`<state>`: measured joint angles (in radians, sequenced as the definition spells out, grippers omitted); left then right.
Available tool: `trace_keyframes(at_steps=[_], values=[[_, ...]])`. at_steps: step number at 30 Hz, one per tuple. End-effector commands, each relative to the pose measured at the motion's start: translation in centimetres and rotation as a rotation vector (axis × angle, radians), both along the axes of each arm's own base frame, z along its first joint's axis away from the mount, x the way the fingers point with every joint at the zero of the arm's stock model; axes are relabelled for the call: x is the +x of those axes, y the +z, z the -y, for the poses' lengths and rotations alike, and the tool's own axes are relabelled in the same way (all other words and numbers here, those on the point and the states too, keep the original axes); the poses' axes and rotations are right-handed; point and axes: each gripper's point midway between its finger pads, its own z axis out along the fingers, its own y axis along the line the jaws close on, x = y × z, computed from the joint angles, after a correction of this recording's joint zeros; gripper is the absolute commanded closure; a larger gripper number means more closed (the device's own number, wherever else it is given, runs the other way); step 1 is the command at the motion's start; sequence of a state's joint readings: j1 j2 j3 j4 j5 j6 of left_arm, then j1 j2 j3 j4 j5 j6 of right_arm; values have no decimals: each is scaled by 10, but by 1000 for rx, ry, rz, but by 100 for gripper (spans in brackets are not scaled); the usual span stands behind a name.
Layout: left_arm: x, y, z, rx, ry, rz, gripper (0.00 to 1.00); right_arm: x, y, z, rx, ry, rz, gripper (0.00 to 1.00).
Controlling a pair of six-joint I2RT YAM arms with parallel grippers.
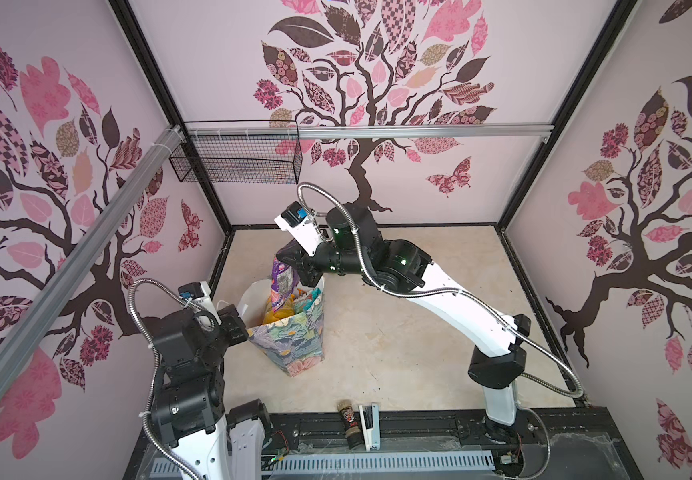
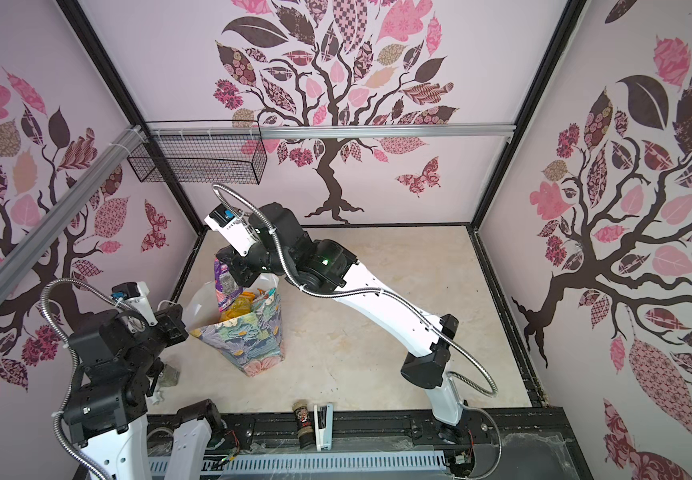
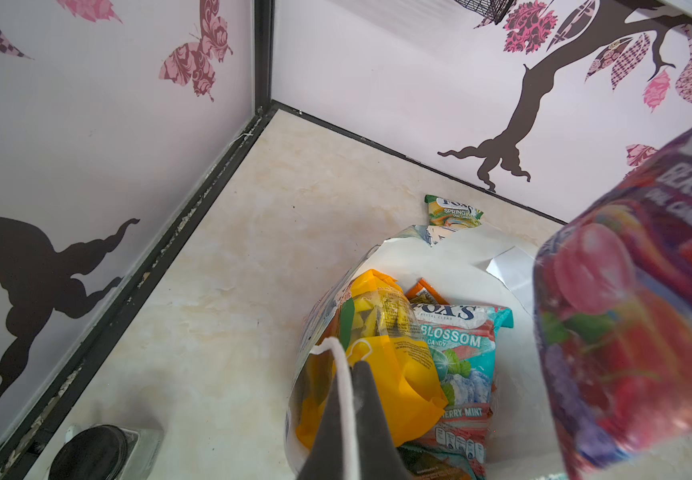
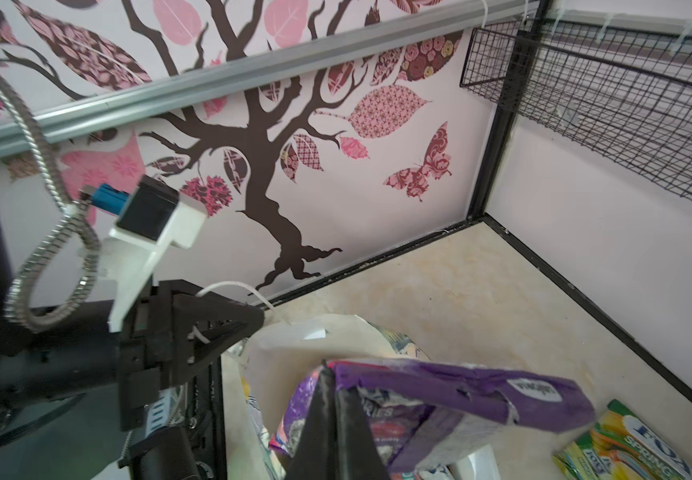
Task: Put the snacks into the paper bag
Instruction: 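Carry the purple packet with the right gripper over the paper bag, then lower the purple packet into the paper bag and open the right gripper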
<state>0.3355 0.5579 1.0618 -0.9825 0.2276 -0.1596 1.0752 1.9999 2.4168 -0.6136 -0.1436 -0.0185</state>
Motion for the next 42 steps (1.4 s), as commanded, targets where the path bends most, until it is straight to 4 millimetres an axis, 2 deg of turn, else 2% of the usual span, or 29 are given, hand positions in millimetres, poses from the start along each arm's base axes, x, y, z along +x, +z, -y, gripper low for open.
trace_keyframes(at_steps=[1,4,11,17,21,25,37,39,40,41,42], values=[[0,4,0,14,-2,24,100,13,1,1,-38,-52,98,100],[1,3,0,13,-2,21,100,15,-14,2,-94,-48,124,100],[1,3,-1,13,-1,20,100,15,-27,13,-191,-36,208,100],[1,2,-1,11,0,18,100,0,-47,13,-275,65,229,100],[1,2,-1,14,1,19,100,-11,-47,12,-272,116,225,100],[1,2,-1,16,2,19,100,-34,-51,9,-278,226,222,100],[2,2,-2,18,4,16,100,-69,-92,-14,-381,369,223,100],[2,2,-2,18,4,17,100,-74,-93,-18,-377,384,217,78],[2,2,-2,19,4,17,100,-77,-92,-19,-368,395,217,58],[2,2,-2,19,5,18,100,-79,-89,-21,-356,400,211,49],[1,2,-2,18,7,18,100,-80,-85,-22,-340,403,206,46]])
